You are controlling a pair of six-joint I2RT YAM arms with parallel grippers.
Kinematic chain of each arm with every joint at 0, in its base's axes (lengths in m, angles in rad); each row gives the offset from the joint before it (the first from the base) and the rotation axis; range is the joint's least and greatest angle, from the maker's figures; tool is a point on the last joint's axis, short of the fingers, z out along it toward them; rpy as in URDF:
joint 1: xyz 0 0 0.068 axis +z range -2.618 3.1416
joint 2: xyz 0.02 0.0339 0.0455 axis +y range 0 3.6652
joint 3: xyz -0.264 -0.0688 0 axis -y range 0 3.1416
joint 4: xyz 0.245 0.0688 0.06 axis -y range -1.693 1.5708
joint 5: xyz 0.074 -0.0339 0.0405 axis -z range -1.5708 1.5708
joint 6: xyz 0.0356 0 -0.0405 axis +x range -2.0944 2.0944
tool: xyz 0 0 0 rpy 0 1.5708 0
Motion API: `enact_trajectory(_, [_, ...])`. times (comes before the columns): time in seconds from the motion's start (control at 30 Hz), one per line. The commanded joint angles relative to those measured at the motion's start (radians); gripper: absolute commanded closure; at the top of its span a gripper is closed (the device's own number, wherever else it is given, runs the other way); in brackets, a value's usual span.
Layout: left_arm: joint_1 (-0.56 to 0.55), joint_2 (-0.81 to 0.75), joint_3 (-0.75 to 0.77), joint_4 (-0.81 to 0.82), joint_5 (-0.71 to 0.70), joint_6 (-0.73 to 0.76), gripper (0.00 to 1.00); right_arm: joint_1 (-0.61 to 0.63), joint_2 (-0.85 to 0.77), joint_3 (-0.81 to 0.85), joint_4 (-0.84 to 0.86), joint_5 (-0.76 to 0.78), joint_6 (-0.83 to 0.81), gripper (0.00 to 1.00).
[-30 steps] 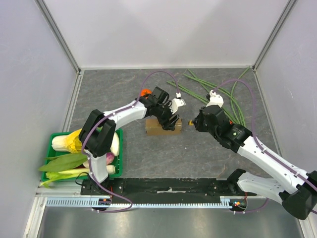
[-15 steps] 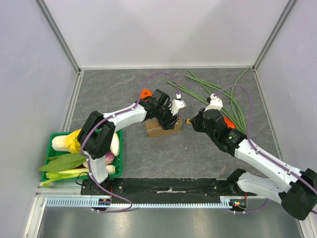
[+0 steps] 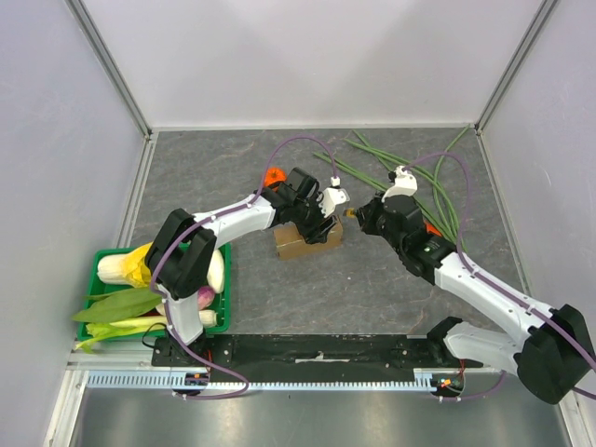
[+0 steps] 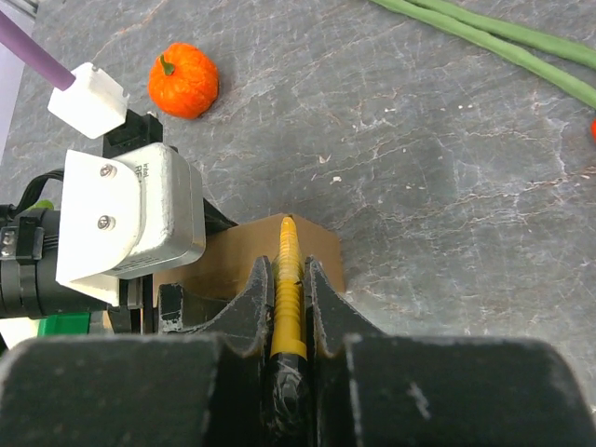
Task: Unpack the express box
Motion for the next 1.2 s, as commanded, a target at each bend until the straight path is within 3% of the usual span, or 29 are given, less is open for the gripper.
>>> enact_trajectory(0.0, [-0.002, -0.011, -0.016, -0.035, -0.017, 0.021, 0.50, -0.011, 0.026, 0.011, 0.072, -0.050, 0.001, 1.00])
enact_trajectory(0.73, [-0.002, -0.001, -0.005, -0.040, -0.029, 0.021, 0.52, -0.020, 0.096, 0.014, 0.064, -0.082, -0.029, 1.00])
enact_trajectory(1.17, [0.014, 0.033, 0.019, -0.030, -0.107, -0.044, 0.59, -0.020, 0.012, -0.066, -0.005, -0.203, -0.075, 1.00])
